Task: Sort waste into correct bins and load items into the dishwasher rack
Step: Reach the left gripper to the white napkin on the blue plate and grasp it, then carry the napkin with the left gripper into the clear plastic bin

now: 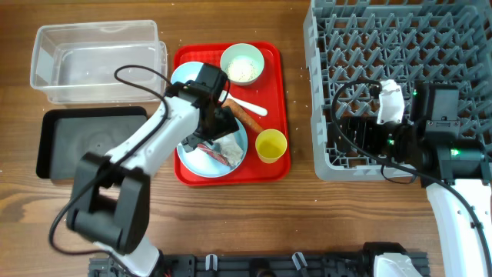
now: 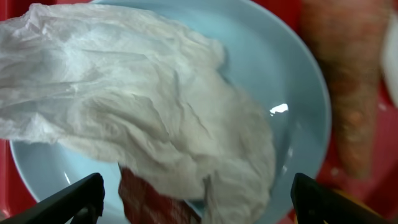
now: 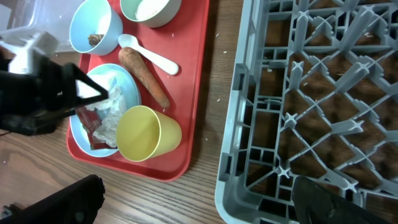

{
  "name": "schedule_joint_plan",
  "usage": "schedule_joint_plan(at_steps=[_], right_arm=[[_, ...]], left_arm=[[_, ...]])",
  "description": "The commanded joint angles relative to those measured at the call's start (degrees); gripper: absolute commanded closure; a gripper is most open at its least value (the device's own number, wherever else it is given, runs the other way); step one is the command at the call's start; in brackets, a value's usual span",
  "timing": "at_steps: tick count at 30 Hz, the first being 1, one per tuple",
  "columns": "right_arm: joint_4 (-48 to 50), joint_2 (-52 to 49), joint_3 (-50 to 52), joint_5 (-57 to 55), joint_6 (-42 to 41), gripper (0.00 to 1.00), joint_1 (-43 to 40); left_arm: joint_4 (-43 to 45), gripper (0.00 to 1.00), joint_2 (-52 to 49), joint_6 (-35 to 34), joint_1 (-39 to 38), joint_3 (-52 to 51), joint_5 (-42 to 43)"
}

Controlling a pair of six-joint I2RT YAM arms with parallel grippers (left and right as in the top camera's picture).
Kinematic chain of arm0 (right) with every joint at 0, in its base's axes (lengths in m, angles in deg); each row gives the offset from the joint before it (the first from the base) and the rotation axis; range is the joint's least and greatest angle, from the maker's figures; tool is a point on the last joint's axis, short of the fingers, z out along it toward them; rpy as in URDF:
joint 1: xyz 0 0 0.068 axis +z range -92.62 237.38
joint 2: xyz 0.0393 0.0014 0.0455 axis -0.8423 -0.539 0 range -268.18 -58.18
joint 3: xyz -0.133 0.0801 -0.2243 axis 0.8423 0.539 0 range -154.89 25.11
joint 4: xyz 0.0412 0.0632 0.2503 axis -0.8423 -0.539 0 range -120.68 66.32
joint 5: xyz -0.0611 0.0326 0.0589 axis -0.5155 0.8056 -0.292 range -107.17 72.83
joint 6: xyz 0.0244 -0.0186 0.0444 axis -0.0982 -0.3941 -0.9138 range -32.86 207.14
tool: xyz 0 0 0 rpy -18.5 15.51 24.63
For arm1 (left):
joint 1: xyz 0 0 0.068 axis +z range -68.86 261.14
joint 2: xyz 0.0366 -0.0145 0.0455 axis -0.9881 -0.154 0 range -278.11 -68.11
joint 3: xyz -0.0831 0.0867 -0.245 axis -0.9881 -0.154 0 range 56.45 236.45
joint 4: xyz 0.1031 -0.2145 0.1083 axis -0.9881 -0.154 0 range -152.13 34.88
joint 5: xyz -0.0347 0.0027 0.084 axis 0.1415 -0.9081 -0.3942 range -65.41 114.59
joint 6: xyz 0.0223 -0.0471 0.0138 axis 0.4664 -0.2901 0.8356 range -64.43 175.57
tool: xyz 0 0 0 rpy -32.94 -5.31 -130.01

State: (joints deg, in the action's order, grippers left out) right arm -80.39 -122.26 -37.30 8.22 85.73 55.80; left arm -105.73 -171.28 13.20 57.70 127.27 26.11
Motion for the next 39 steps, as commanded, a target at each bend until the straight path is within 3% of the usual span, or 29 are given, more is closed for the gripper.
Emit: schedule_joint_plan(at_steps=[1, 6, 8, 9, 10, 11, 16, 22, 26, 30, 39], right_arm=[[-0.1, -0.3, -1.2, 1.3, -0.1, 0.0, 0.3], [-0.1, -0.3, -1.2, 1.3, -0.1, 0.0, 0.3], [-0.1, -0.3, -1.2, 1.3, -0.1, 0.0, 0.3], [-0.1, -0.3, -1.2, 1.3, -0.1, 0.0, 0.3], [-0.1, -0.3, -1.2, 1.3, -0.1, 0.0, 0.3], [-0.1, -0.3, -1.2, 1.3, -0.1, 0.0, 0.3], [0.2, -0.3, -1.2, 1.0, -0.1, 0.01, 0.3], [0.5, -0.3, -1.2, 1.0, -0.1, 0.01, 0.3], [0.5, -0.3, -1.2, 1.0, -0.1, 0.01, 0.3], [0.5, -0.3, -1.2, 1.0, -0.1, 0.02, 0.3], [2.4, -0.3, -1.0, 1.0, -0.3, 0.05, 0.3]], left_arm=[[2.0, 0.02, -5.7, -3.7, 0.4, 0.4, -3.1], [3.2, 0.06, -11.4, -3.7, 0.4, 0.4, -3.1], [3.1, 0.33, -12.0, -3.7, 0.4, 0.4, -3.1], [3.1, 0.51, -12.0, -3.7, 0.4, 0.4, -3.1], [3.1, 0.79, -12.0, -3.7, 0.4, 0.4, -3.1], [3.1, 0.96, -12.0, -3.7, 0.4, 0.4, -3.1], [0.5, 0.96, -9.6, -1.0, 0.4, 2.1, -2.7], [-11.7, 0.96, -2.5, 3.2, 1.5, 18.2, -2.5], [-12.2, 0.96, 1.1, 5.1, 5.3, 26.9, -7.3], [-6.8, 0.96, 2.0, 7.7, 12.8, 27.7, -11.7], [16.6, 0.96, -1.3, 9.0, 30.6, 27.6, -11.7]])
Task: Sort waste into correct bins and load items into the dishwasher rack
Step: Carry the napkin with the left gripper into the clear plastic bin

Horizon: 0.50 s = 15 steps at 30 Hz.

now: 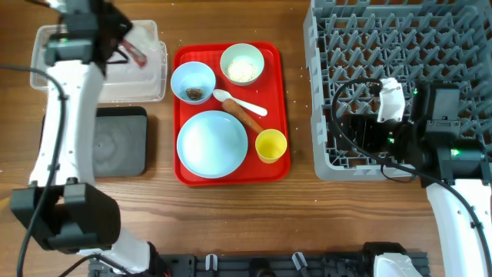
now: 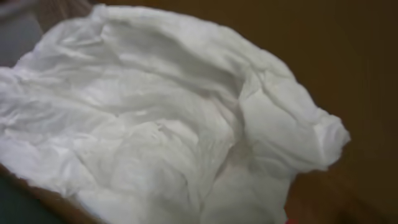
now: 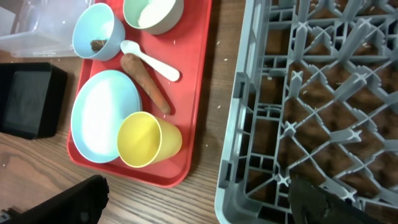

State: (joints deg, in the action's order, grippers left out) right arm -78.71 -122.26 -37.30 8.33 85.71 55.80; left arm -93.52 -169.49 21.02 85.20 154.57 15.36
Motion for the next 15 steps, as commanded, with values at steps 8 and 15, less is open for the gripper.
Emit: schedule_joint_plan(at_steps=[8, 15], right_arm=[[0.6, -1.2, -1.0, 0.9, -0.3, 0.05, 0.3], [0.6, -1.4, -1.0, 0.9, -0.2, 0.05, 0.3]], left_arm=[[17.3, 0.79, -17.0, 1.2, 5.3, 0.3, -2.9], [15.0, 0.05, -19.3, 1.7, 5.3, 0.4, -2.8]])
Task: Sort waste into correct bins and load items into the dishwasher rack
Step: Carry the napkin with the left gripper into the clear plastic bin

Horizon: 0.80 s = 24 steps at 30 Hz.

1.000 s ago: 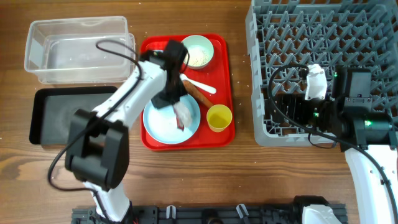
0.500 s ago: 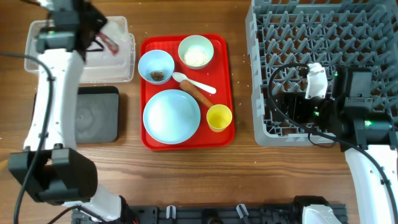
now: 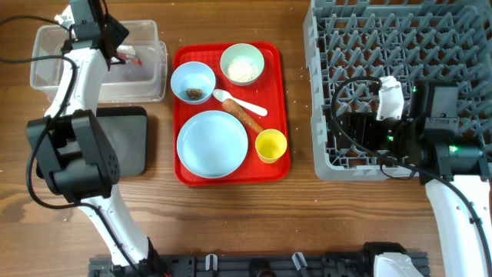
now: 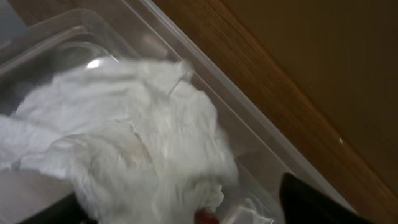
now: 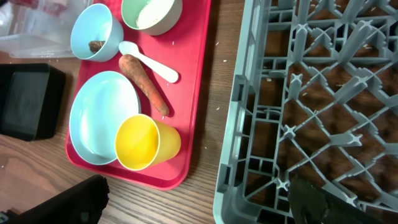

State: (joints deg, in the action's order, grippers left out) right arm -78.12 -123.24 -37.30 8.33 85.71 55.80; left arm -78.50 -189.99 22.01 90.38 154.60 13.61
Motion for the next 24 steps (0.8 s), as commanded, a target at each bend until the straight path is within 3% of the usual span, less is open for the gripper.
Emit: schedule_joint_plan(at_steps=[1, 3, 7, 12, 18, 24], right_arm=[[0.0, -0.4, -1.0, 0.9, -0.2, 0.05, 0.3], [0.0, -0.4, -1.0, 0.9, -0.2, 0.05, 0.3], [0.0, -0.4, -1.0, 0.9, -0.2, 0.05, 0.3], [0.4, -0.4, -1.0, 0.9, -0.2, 0.04, 0.3], [0.4, -0.4, -1.0, 0.9, -0.2, 0.04, 0.3], [0.4, -0.4, -1.0, 0.9, -0.1, 0.04, 0.3]], left_arm=[[-0.3, 0.03, 2.0, 1.9, 0.2, 0.3, -1.0], [-2.8, 0.01, 6.3, 6.3, 0.0, 0.3, 0.1], [-8.1, 0.01, 11.7, 7.3, 0.0, 0.3, 2.2], [-23.3, 0.0, 17.6, 23.0, -3.6, 0.3, 19.5], [-44.9, 0.05, 17.6, 23.1, -14.8, 0.3, 19.5], [-51.9, 0.05, 17.6, 23.1, -25.1, 0.2, 18.3]])
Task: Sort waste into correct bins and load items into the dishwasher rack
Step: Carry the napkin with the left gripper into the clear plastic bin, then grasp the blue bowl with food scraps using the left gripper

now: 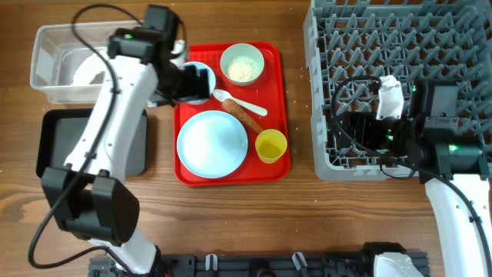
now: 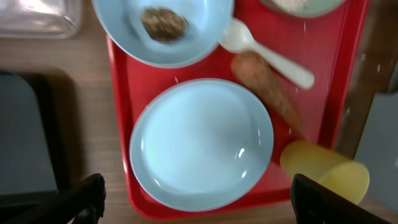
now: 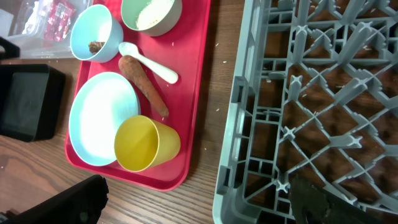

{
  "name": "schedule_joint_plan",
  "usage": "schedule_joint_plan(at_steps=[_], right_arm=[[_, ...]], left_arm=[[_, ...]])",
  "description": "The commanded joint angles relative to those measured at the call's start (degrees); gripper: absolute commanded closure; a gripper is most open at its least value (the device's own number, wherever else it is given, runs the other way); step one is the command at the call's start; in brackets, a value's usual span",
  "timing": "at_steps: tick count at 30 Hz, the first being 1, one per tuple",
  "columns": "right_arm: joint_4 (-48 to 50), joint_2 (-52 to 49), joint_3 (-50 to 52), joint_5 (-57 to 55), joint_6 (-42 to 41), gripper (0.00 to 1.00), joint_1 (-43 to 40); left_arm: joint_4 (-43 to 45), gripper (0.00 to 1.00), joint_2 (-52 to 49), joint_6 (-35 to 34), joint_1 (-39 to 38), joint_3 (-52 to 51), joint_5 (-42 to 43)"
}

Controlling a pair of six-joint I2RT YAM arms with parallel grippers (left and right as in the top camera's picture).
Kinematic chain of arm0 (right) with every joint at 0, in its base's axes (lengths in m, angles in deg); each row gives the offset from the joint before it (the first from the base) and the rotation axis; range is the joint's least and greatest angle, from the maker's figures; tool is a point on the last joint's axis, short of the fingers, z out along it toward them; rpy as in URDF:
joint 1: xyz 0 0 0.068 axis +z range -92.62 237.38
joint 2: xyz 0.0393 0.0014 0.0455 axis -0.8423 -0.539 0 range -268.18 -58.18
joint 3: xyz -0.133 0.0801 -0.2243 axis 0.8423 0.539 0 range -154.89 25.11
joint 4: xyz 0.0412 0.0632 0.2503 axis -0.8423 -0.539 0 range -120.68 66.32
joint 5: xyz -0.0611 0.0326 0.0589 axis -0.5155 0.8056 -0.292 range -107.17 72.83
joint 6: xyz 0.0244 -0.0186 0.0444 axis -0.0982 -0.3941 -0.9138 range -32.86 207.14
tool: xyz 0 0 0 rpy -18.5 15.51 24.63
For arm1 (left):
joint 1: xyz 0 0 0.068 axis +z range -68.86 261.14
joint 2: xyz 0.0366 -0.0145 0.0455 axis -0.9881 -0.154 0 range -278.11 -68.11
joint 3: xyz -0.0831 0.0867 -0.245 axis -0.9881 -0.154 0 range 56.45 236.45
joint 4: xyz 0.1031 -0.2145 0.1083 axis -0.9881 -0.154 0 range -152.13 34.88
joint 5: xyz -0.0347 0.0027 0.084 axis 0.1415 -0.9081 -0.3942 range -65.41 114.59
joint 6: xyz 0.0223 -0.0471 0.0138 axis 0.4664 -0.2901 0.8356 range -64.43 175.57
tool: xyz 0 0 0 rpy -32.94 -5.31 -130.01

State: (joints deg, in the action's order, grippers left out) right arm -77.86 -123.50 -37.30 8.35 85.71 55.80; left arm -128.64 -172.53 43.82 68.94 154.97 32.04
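Observation:
My left gripper hangs open and empty over the red tray, above the small blue bowl that holds a food scrap. On the tray lie an empty blue plate, a carrot, a white spoon, a yellow cup and a bowl of rice. A white napkin and a red wrapper lie in the clear bin. My right gripper is open at the front edge of the grey dishwasher rack.
A black bin sits on the wooden table in front of the clear bin, left of the tray. The rack fills the right side and its slots hold nothing. A strip of bare wood separates tray and rack.
My left gripper was open over the clear bin with the napkin under it. It now hangs over the tray's upper left, empty. The napkin stays in the bin. My right arm is unmoved.
First my left gripper was down at the blue plate on the napkin and wrapper. Then it was above the clear bin with the napkin, and the plate was bare. Then the napkin lay in the bin. The gripper now stands over the tray.

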Motion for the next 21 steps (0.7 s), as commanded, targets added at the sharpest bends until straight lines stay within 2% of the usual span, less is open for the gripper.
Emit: schedule_joint_plan(at_steps=[1, 5, 12, 17, 21], right_arm=[[0.2, -0.1, -1.0, 0.9, 0.0, 0.04, 0.3], [0.6, -0.1, -1.0, -0.2, -0.1, 0.04, 0.3], [0.6, -0.1, -1.0, -0.2, -0.1, 0.04, 0.3], [0.5, -0.1, -1.0, -0.2, -0.3, 0.04, 0.3], [0.6, -0.1, -1.0, -0.2, -0.2, 0.04, 0.3]], left_arm=[[-1.8, 0.05, 0.2, 1.2, -5.0, -0.8, -0.2], [2.7, 0.05, 0.2, -1.8, -9.7, -8.3, 0.0], [17.2, 0.05, 0.2, -2.4, -15.8, -21.7, 0.2], [21.4, 0.05, 0.1, -2.4, -17.3, -23.0, 0.0], [27.6, 0.03, 0.1, -2.4, -15.3, -22.9, 0.0]])
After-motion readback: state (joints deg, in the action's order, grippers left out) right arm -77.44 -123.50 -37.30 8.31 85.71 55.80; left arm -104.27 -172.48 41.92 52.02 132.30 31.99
